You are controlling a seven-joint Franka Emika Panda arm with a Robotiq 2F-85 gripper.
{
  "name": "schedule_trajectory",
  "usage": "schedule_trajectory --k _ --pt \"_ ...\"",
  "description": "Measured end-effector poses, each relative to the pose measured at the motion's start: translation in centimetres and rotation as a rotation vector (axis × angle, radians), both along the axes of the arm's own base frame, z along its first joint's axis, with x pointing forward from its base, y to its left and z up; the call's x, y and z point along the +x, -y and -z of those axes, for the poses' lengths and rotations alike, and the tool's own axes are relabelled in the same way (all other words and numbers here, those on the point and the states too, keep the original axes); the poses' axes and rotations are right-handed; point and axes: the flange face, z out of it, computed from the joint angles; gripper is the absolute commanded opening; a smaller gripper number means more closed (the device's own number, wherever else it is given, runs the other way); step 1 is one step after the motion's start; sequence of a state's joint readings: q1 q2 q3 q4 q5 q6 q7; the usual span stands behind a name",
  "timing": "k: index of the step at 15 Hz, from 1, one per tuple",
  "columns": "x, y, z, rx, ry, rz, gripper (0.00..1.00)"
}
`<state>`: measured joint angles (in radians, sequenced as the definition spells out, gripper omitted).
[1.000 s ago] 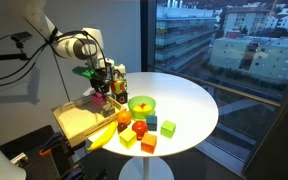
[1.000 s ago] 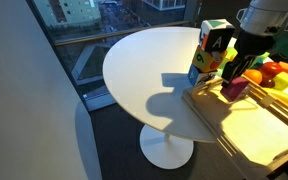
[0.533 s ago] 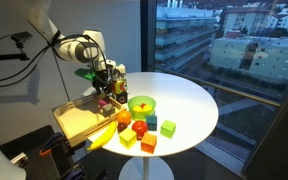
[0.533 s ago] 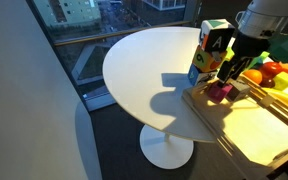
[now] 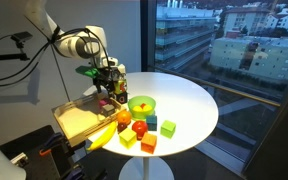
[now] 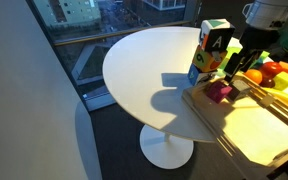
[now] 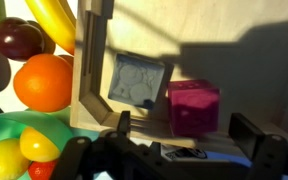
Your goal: Put the pink block in the crate
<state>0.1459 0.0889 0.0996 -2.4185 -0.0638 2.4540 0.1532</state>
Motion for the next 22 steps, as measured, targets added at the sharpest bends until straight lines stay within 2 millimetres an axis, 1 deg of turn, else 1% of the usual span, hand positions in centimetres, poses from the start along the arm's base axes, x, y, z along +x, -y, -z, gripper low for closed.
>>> schedule_trajectory --k 7,10,15,22 --pt "0.5 3.3 -4.6 -0.01 0.04 0.03 1.0" --pt "0.4 4.7 -6.5 -0.013 0.045 0.029 1.0" --pt "-0.7 6.5 -9.5 -0.026 -0.001 0.004 1.0" --pt "-2.7 8.4 -14.5 -0.04 -0.1 -0.02 1.0"
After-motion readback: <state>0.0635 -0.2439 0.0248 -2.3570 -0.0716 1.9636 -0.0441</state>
